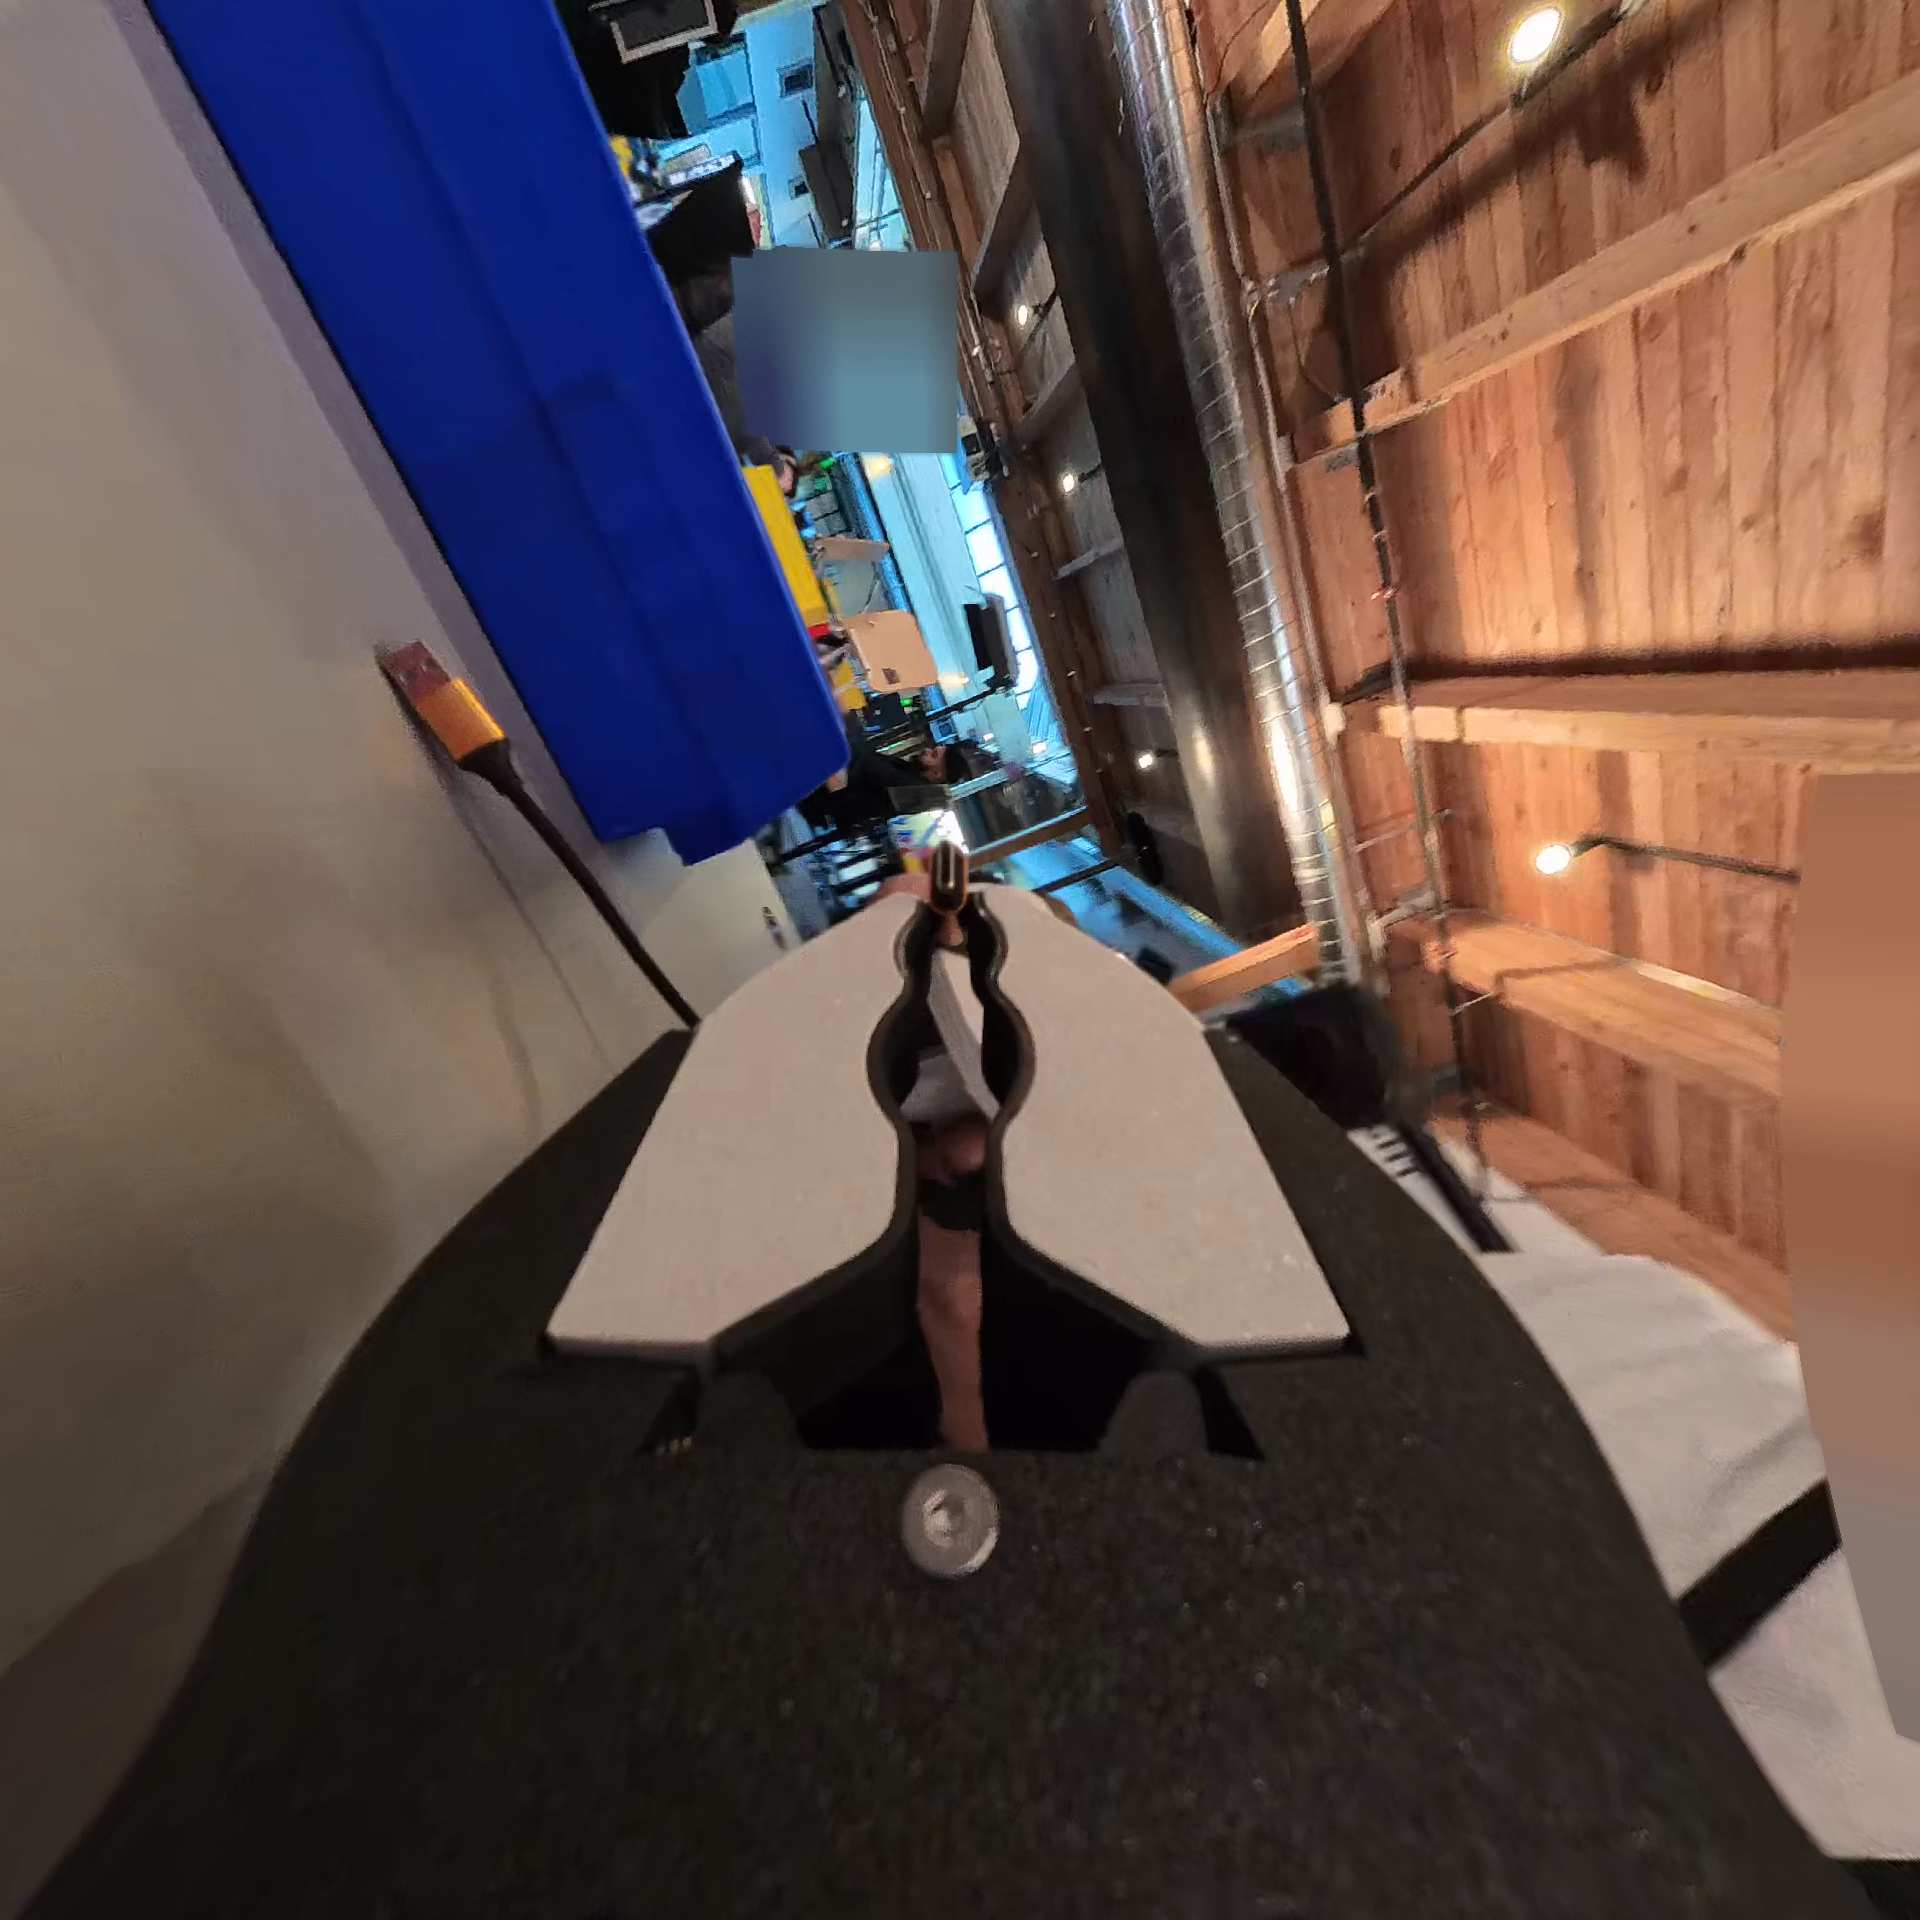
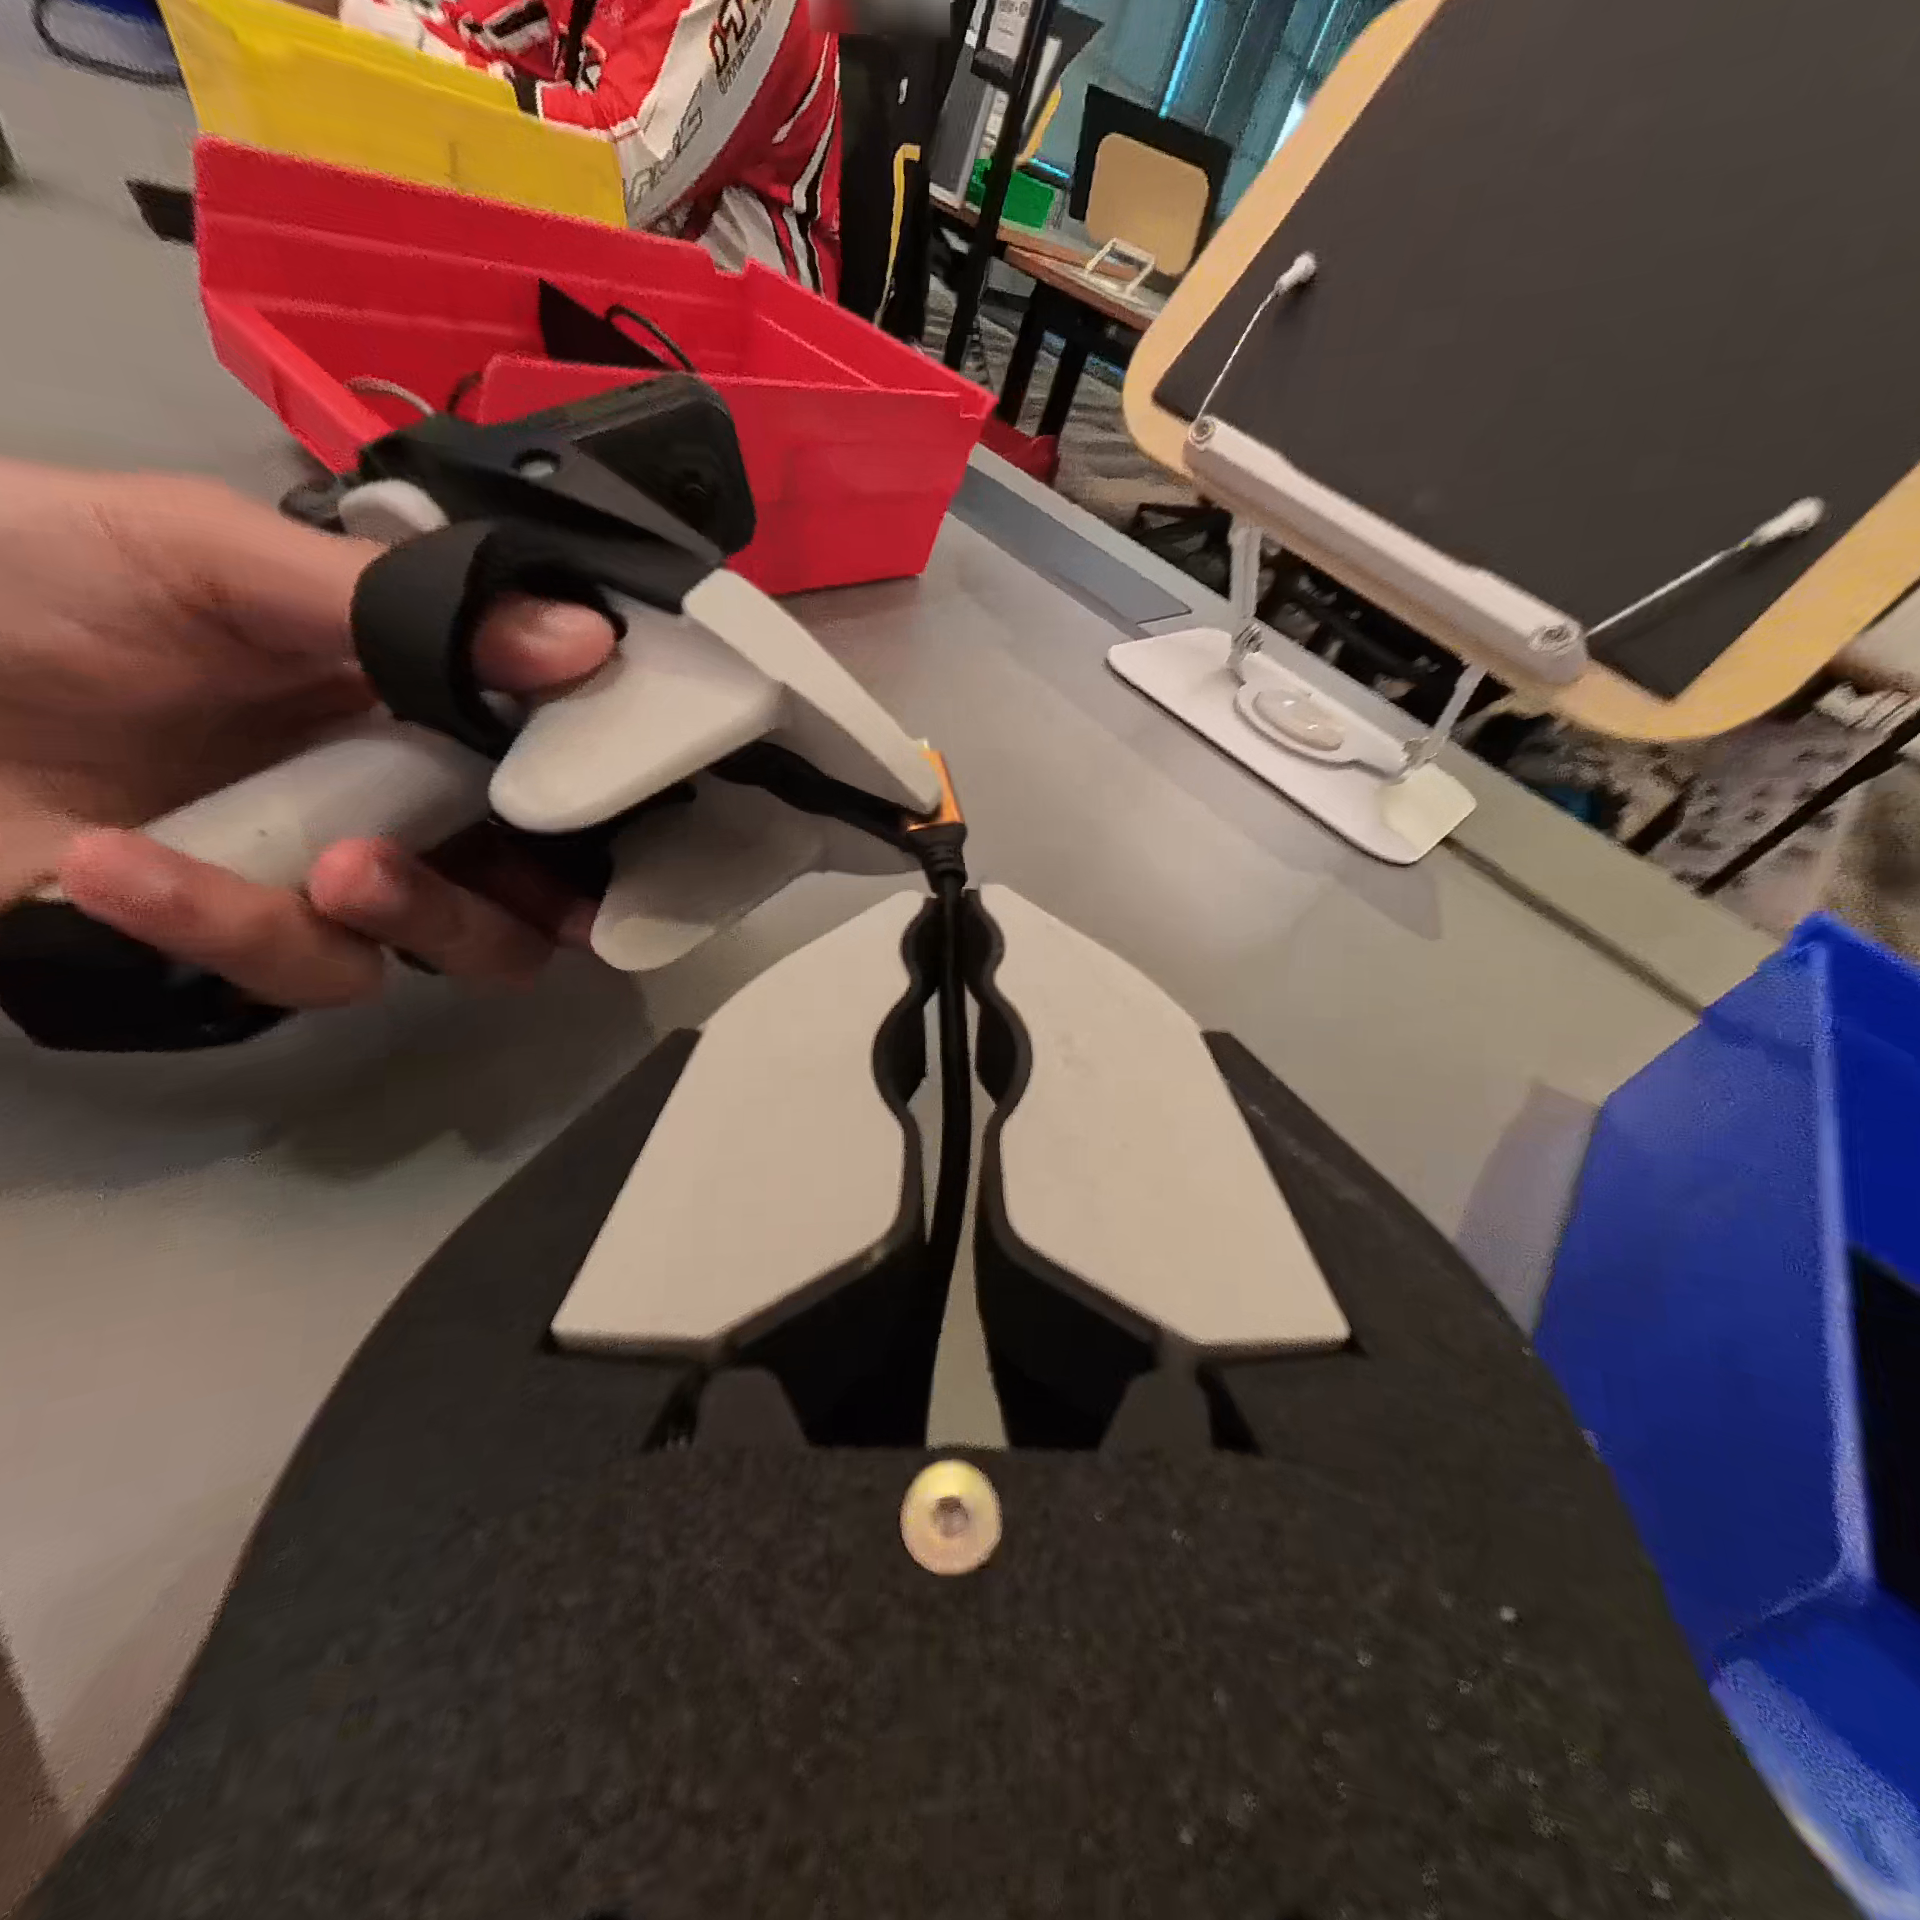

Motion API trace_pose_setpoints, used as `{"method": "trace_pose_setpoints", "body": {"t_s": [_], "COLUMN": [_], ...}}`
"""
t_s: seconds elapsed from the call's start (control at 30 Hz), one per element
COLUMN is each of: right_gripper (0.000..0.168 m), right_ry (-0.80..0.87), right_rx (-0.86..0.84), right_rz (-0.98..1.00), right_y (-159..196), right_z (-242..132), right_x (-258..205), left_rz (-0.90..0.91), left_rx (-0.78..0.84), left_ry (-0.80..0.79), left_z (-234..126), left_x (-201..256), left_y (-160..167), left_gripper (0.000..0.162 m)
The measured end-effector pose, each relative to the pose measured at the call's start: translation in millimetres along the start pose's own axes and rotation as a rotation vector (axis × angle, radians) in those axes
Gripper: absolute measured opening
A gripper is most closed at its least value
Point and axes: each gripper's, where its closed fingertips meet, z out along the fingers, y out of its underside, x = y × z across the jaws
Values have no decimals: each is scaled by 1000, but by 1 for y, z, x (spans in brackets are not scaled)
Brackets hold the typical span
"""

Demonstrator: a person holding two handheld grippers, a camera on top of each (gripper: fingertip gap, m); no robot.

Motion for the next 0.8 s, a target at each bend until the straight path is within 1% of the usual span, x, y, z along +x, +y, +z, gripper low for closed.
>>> {"method": "trace_pose_setpoints", "body": {"t_s": [0.07, 0.1, 0.17, 0.27, 0.33, 0.37, 0.43, 0.47, 0.53, 0.57, 0.63, 0.7, 0.8], "right_gripper": [4, 4, 3, 3, 3, 3, 3, 3, 3, 3, 3, 3, 3], "right_ry": [23, 35, 34, 1, -7, -15, -30, -31, -37, -44, -57, -61, -66], "right_rx": [2, 0, 7, 37, 43, 41, 36, 37, 43, 41, 43, 53, 51], "right_rz": [70, 88, 130, 187, 184, 170, 129, 111, 90, 88, 97, 117, 165], "right_y": [1, 3, 5, 2, 1, 1, 1, 0, -2, -2, -2, -4, -2], "right_z": [-3, -4, -7, -9, -9, -8, -6, -6, -5, -4, -3, -3, -3], "right_x": [9, 13, 18, 17, 15, 12, 5, 2, -3, -5, -7, -6, -2], "left_rz": [150, 235, 368, 469, 502, 520, 546, 542, 521, 518, 434, 313, 134], "left_rx": [-27, -37, -49, -56, -49, -42, -34, -32, -76, -110, -195, -276, -285], "left_ry": [-73, -114, -194, -318, -412, -474, -615, -693, -898, -1003, -1183, -1239, -1240], "left_z": [-4, -8, -21, -48, -74, -90, -130, -153, -201, -226, -270, -292, -302], "left_x": [2, 3, 5, 11, 18, 22, 31, 35, 32, 27, 6, -17, -54], "left_y": [2, 4, 7, 10, 0, -13, -53, -79, -135, -165, -217, -257, -300], "left_gripper": [7, 13, 16, 18, 29, 30, 33, 33, 34, 33, 32, 31, 31]}}
